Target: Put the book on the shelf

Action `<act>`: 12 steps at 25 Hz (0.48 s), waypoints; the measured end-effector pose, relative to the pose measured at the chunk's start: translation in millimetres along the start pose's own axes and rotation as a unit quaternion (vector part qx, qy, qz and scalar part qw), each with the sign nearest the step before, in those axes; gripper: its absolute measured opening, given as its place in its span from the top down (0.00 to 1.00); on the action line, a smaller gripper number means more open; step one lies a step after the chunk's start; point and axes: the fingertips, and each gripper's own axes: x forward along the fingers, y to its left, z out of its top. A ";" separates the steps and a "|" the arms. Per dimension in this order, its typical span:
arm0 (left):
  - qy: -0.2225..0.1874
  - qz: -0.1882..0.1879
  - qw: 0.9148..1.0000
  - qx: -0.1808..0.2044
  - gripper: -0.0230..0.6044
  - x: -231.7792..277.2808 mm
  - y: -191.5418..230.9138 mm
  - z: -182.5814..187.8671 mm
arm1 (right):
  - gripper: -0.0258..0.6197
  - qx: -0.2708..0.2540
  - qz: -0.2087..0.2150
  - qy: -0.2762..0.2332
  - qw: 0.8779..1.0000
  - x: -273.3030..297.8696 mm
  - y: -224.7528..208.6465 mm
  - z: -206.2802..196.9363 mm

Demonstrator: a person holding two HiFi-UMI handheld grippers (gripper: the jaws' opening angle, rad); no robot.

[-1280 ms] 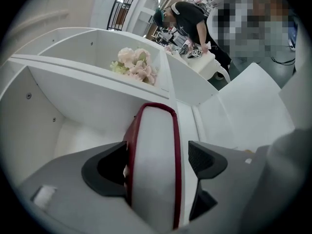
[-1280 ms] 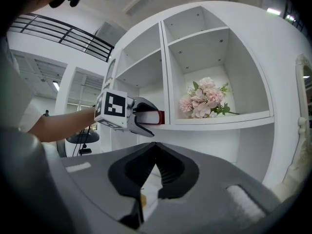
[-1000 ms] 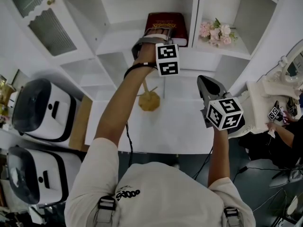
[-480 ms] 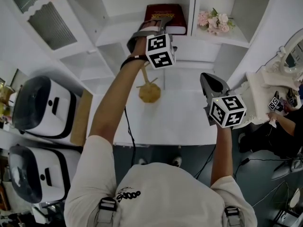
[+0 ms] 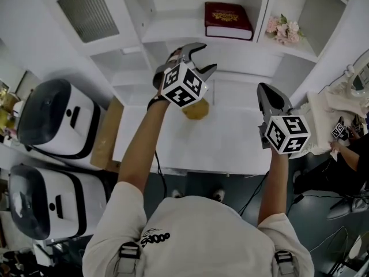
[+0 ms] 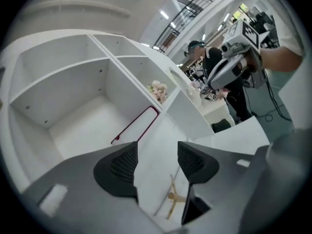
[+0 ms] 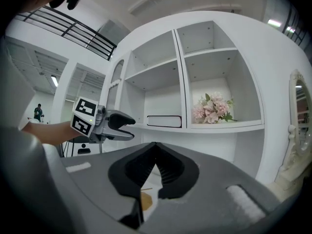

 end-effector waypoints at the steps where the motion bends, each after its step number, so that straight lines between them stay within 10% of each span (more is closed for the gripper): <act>1: -0.009 0.000 1.000 -0.030 0.56 -9.7 1.3 -5.6 | 0.96 -0.002 0.002 -0.002 1.000 1.4 5.7 2.8; 12: -0.103 0.036 0.966 -0.234 0.88 -87.3 1.9 -39.2 | 0.96 -0.047 0.029 0.001 0.998 17.1 47.1 13.2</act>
